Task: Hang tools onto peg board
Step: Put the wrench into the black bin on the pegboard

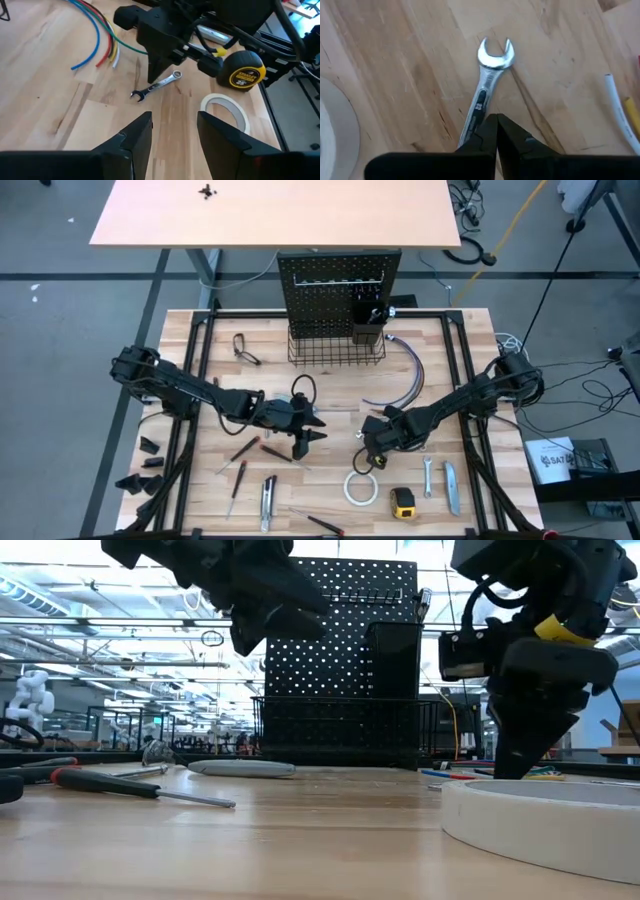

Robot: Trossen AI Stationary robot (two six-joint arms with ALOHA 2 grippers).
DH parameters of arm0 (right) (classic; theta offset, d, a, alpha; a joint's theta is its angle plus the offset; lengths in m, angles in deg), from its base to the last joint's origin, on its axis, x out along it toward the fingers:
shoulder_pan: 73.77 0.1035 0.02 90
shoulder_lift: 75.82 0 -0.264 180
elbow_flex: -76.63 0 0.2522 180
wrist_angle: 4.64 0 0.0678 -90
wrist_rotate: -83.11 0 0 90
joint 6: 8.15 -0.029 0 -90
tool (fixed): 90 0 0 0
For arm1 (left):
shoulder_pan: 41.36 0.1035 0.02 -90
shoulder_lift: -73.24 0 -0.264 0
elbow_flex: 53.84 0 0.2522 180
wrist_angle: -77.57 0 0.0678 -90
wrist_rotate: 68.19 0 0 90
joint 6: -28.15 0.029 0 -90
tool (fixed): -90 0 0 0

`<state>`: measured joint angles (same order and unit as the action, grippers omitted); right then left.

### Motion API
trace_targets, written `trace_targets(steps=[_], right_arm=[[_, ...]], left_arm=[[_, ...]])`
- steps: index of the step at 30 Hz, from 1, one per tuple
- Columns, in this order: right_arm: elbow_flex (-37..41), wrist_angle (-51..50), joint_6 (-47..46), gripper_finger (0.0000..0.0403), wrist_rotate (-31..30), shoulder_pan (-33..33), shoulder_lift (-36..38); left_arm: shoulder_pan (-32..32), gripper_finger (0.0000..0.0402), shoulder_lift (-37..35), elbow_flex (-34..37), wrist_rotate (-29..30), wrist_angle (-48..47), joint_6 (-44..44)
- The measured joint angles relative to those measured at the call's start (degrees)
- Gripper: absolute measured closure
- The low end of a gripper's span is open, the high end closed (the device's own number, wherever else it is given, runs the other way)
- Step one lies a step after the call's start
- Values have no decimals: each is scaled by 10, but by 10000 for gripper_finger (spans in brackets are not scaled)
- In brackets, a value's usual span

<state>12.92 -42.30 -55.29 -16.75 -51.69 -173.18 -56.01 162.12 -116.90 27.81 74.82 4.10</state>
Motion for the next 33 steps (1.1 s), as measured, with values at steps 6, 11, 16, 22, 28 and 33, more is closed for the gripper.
trace_targets(steps=[6,11,16,22,28,33], right_arm=[[2,55,3,403,9,-3,-3],[1,140,22,403,17,-16,-2],[1,118,17,403,11,-30,26],[1,91,19,403,53,-6,86],[1,86,2,403,59,13,105],[1,83,-3,403,56,17,105]], left_arm=[[-4,242,0,0,0,-13,-9],[-5,243,0,0,-3,-13,48],[-4,243,19,0,-9,-2,125],[-6,243,93,0,-109,59,108],[-24,243,154,0,-122,153,98],[-47,243,192,-28,-74,155,109]])
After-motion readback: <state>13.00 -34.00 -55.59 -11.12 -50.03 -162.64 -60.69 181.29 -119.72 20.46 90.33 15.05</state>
